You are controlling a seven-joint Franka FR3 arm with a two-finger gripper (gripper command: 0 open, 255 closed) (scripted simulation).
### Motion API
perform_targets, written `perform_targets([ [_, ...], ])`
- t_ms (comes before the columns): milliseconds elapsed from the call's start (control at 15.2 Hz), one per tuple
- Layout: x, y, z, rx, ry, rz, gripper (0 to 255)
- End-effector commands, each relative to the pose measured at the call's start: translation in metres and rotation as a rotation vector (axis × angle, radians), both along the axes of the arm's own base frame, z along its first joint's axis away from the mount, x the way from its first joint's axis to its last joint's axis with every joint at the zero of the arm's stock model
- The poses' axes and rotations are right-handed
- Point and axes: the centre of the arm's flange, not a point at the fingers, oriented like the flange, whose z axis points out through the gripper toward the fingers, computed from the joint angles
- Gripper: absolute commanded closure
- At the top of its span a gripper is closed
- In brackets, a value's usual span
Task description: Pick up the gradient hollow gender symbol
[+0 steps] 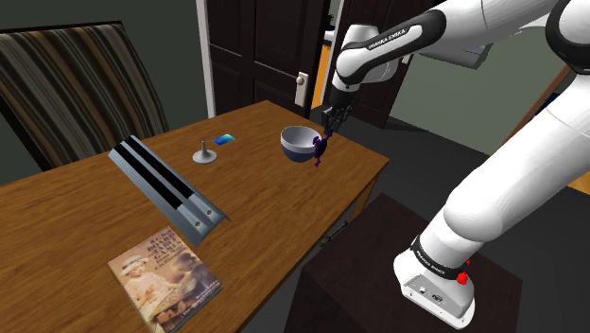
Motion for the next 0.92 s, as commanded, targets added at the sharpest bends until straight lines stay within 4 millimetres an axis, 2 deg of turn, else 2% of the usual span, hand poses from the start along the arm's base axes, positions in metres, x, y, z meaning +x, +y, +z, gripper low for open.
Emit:
perform_targets([
  [0, 0.000, 0.000, 0.000, 0.000, 0.001, 0.000, 255],
  [396, 0.000, 0.000, -0.001, 0.000, 0.001, 0.000, 255],
  [858, 0.000, 0.000, 0.036, 0.000, 0.001, 0.000, 255],
])
